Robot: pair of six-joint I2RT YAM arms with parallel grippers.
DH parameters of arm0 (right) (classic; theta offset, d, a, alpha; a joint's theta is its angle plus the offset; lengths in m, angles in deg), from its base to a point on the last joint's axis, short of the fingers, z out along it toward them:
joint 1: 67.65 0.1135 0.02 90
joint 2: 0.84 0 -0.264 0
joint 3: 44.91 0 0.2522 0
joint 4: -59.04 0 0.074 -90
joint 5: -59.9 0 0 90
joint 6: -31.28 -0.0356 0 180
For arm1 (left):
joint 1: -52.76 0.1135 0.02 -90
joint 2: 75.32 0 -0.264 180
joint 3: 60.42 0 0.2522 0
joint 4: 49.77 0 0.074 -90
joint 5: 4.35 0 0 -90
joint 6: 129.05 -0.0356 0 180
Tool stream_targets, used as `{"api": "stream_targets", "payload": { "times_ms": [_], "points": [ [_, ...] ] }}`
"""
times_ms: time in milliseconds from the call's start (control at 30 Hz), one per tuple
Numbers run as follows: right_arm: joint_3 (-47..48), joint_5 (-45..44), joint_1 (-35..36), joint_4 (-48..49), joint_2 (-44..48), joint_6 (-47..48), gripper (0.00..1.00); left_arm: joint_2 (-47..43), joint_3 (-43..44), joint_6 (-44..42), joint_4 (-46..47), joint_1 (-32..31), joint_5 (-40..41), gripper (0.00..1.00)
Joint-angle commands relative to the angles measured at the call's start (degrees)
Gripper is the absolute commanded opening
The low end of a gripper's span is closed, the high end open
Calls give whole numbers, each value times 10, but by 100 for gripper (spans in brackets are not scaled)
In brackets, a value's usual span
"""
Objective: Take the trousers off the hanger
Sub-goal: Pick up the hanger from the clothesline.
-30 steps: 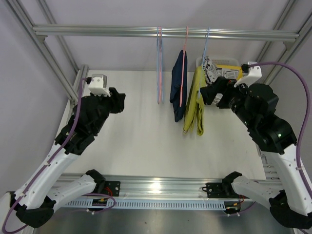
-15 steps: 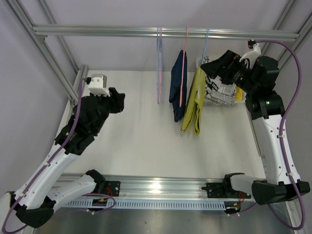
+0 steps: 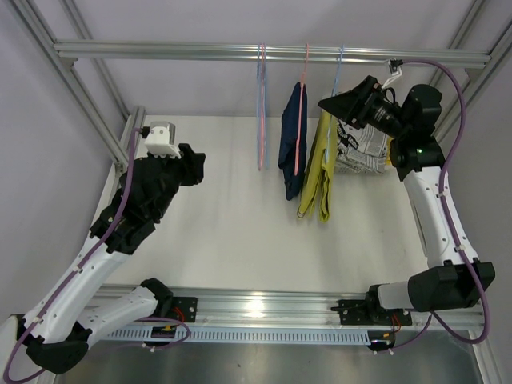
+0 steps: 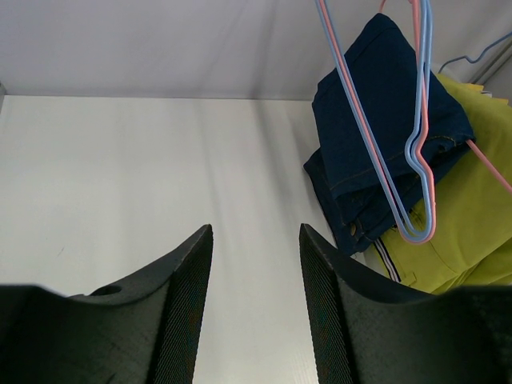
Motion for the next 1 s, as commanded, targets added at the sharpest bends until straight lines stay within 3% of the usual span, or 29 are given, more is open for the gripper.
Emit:
{"api": "stream_targets", "payload": {
  "times_ms": [0,133,300,633,967],
  "points": [
    [-1,41,-3,74,-9,-36,66,-3,7,-7,15,4,3,52],
    [-3,45,-2,87,-11,-51,42,-2,7,-7,15,3,2,52],
    [-4,56,-2,102,-14,-68,32,-3,8,-8,14,3,3,52],
    [-2,52,-1,100,-11,-65,0,-6,8,-6,14,4,-2,53],
    [0,49,3,138,-24,-61,0,-5,8,-6,14,4,-4,54]
  ]
}}
